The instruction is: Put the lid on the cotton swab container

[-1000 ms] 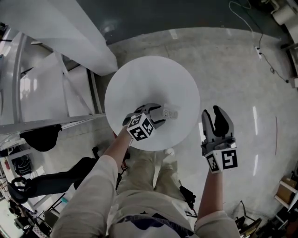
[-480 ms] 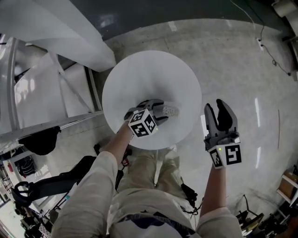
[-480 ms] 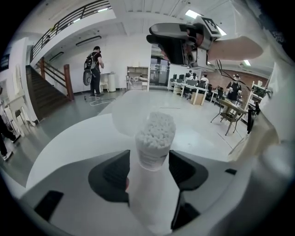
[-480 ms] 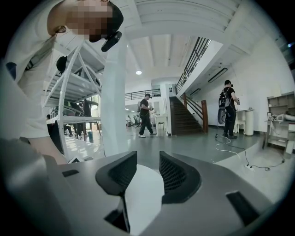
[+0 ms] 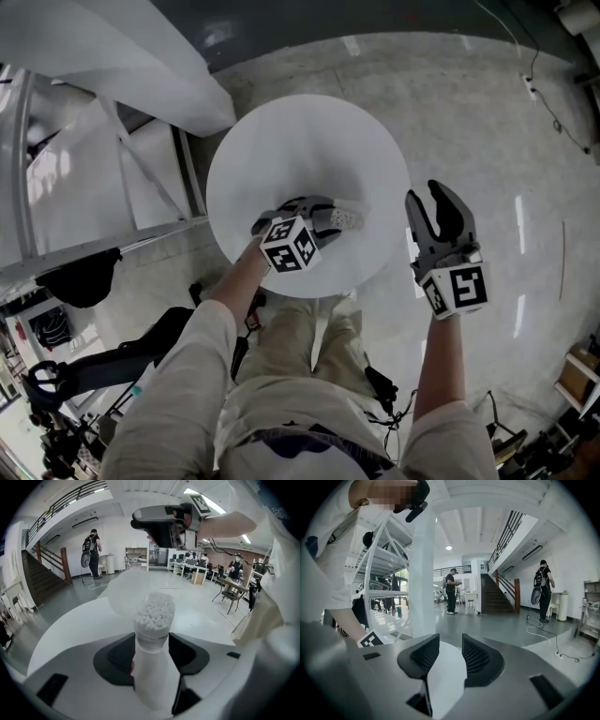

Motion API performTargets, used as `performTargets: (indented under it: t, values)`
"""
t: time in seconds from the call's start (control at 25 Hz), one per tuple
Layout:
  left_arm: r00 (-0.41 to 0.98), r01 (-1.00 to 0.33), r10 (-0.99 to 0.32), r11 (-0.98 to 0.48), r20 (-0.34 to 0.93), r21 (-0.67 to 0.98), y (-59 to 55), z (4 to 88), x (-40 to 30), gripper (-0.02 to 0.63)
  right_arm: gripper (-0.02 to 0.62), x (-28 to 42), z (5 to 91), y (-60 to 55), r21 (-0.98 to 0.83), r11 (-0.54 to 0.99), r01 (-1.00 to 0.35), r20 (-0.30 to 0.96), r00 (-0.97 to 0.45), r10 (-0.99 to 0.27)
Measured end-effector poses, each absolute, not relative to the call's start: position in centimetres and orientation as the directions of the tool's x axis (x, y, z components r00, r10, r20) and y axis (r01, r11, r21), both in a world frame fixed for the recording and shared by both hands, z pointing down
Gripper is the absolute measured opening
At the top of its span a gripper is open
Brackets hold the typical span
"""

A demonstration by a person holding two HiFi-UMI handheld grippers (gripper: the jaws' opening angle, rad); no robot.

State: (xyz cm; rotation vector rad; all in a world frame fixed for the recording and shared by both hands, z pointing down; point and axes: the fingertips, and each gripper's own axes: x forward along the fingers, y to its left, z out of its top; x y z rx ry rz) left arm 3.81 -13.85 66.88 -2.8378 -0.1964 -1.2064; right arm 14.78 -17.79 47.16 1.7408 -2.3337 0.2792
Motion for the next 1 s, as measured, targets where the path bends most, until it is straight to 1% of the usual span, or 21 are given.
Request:
performTargets:
  t: [0.16, 0.24, 0.44, 0.68, 0.8, 1.0]
  values:
    - [0.689, 0.132, 0.088, -0.991, 0.719, -0.005, -13.9, 66.9, 3.9, 0.218, 0.15, 13.9, 48.7, -19.5, 0.014, 0.352, -0.936, 0.337, -0.327, -0.883]
    - [0.689, 0.13, 0.084, -0.991, 0.72, -0.008, -13.9, 66.9, 3.8, 0.218, 0.132, 13.0, 49.9, -20.2, 0.034, 0.404, -0.914, 0.38, -0.362, -0.851]
    - [0.688, 0.131, 0.079, -0.991, 0.721, -0.016, -14.0, 66.9, 3.9, 0.217, 0.073, 10.4, 53.9, -21.2, 0.048, 0.567, -0.822, 0.517, -0.466, -0.718]
    - [0.689, 0.126, 0.072, -0.992, 0.721, -0.021, -14.0, 66.9, 3.9, 0.215, 0.035, 8.5, 58.2, -20.7, 0.031, 0.679, -0.733, 0.643, -0.506, -0.575]
    - [0.69, 0.119, 0.068, -0.993, 0.72, -0.02, -14.0, 66.9, 3.8, 0.215, 0.025, 7.6, 59.2, -19.9, 0.017, 0.7, -0.714, 0.667, -0.513, -0.54]
    - [0.69, 0.109, 0.063, -0.994, 0.721, -0.017, -14.1, 66.9, 3.5, 0.213, 0.011, 6.7, 58.9, -19.1, 0.018, 0.716, -0.697, 0.663, -0.528, -0.531]
